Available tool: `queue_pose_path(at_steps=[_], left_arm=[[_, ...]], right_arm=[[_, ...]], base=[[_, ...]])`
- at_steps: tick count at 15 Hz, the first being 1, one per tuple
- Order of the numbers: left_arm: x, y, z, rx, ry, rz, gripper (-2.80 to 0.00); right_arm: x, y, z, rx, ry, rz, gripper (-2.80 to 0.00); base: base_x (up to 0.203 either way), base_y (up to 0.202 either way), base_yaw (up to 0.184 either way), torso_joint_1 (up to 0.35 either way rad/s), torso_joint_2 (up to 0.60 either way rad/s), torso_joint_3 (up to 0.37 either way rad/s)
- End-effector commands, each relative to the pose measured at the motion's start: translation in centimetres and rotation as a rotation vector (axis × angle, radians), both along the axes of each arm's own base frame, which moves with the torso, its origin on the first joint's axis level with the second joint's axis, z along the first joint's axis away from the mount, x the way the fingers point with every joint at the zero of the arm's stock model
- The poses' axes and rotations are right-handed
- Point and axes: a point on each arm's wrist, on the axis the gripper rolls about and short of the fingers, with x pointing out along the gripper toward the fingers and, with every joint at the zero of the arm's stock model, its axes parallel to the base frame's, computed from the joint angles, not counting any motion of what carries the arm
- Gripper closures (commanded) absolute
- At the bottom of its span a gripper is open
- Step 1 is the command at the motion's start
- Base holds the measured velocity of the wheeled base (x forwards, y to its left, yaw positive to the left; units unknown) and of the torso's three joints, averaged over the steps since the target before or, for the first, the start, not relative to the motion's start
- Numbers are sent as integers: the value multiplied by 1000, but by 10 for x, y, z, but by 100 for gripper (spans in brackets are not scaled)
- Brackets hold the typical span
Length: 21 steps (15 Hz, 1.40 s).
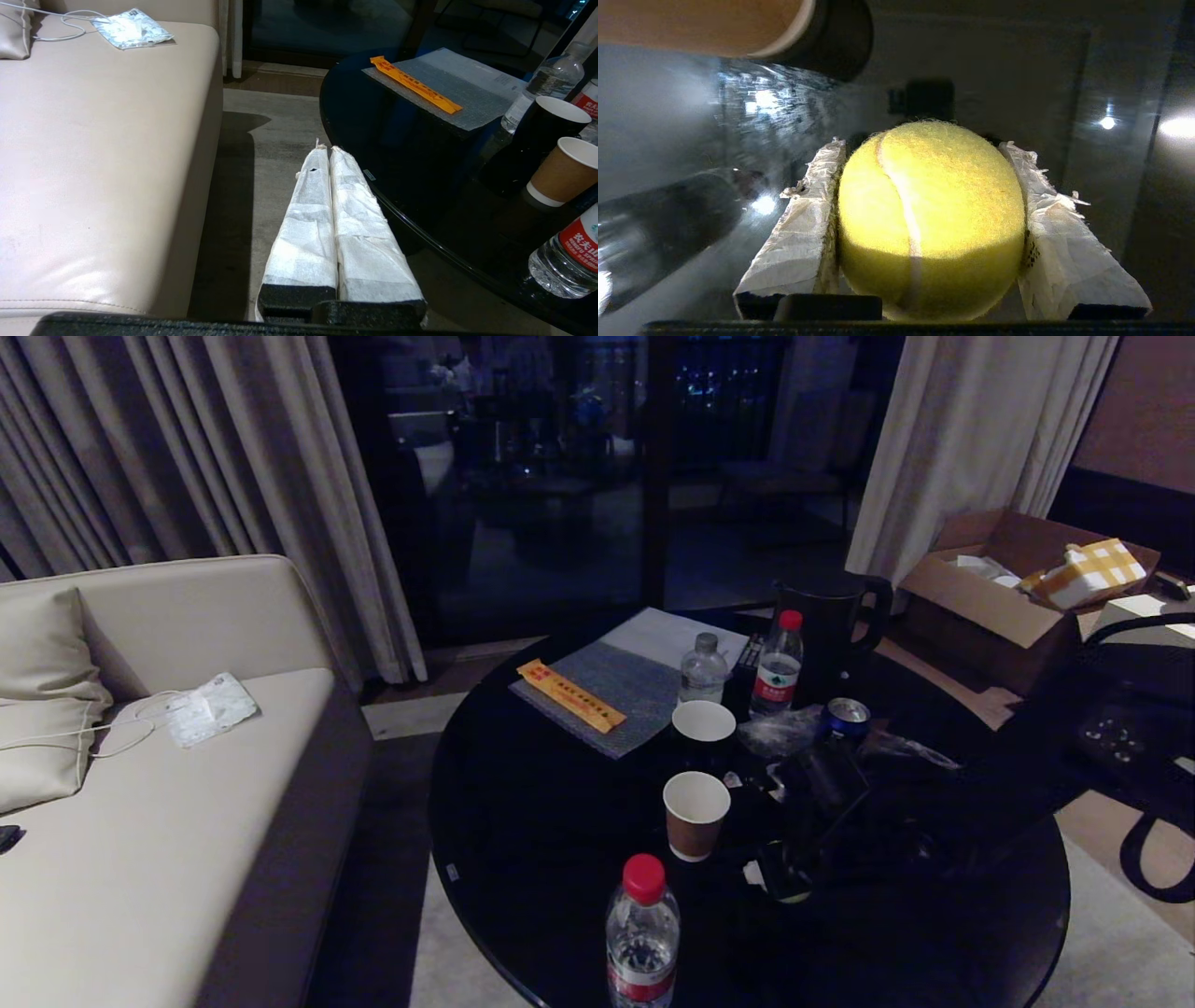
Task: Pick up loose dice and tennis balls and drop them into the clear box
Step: Pick up the ball on the table, then put the ball in the box
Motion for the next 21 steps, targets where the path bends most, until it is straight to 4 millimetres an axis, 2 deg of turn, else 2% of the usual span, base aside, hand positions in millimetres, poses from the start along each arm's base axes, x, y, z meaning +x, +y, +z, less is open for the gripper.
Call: queue_pose_path(at_steps=[1, 3, 6, 8, 10, 12, 15, 18, 21], left_arm=[[0, 0, 0, -1, -1, 1, 0], [0, 0, 0, -1, -1, 1, 0], [0, 0, 0, -1, 1, 1, 0], [0, 0, 0, -1, 1, 0, 0], [0, 0, 0, -1, 1, 0, 0], [0, 0, 0, -1, -1, 1, 0], [0, 0, 0, -1, -1, 0, 0], [0, 0, 0, -1, -1, 0, 0], [0, 0, 0, -1, -1, 0, 0]], right_arm=[[-15, -8, 39, 36, -87, -6, 0], [-41, -24, 73, 66, -156, -20, 0], [-98, -53, 118, 107, -283, -28, 0], [-142, -75, 140, 110, -362, -45, 0], [-187, -98, 147, 111, -421, -78, 0], [-231, -121, 139, 101, -493, -138, 0], [-281, -140, 104, 85, -563, -208, 0], [-312, -145, 73, 74, -682, -243, 0], [-334, -145, 59, 95, -884, -238, 0]], base=[[0, 0, 0, 0, 0, 0], [0, 0, 0, 0, 0, 0], [0, 0, 0, 0, 0, 0], [0, 0, 0, 0, 0, 0], [0, 0, 0, 0, 0, 0], [0, 0, 0, 0, 0, 0], [0, 0, 0, 0, 0, 0], [0, 0, 0, 0, 0, 0], [0, 0, 0, 0, 0, 0]])
